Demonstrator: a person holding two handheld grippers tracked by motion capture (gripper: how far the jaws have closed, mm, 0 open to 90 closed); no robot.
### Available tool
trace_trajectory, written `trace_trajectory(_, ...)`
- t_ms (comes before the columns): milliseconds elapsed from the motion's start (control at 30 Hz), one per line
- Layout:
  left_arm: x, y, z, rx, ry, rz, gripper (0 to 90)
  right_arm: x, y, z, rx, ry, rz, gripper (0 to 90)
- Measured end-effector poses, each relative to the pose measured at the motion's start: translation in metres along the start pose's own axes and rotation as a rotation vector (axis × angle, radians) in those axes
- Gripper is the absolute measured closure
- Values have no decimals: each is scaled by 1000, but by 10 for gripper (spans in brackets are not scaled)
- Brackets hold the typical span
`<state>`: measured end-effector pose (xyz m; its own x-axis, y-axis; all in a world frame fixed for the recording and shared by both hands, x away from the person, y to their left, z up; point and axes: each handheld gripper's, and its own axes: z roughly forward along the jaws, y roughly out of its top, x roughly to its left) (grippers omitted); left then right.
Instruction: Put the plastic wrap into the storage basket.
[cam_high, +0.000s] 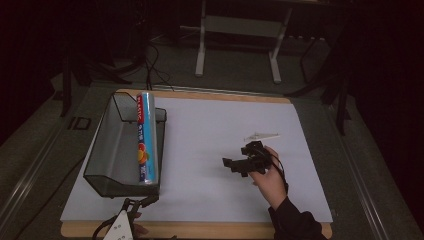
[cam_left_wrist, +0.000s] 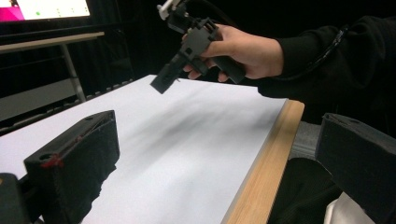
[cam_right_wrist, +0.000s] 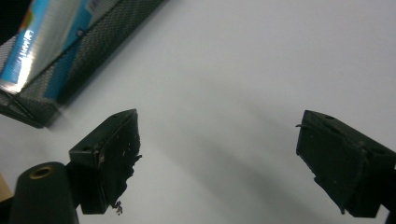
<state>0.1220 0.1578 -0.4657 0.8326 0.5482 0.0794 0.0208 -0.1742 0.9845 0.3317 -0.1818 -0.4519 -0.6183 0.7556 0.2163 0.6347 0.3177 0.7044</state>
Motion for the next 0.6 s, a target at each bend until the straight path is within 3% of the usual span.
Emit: trace_trajectory(600,-1,0,1,6,-3,5,6,-23,-42,-20,5,-17,47,133)
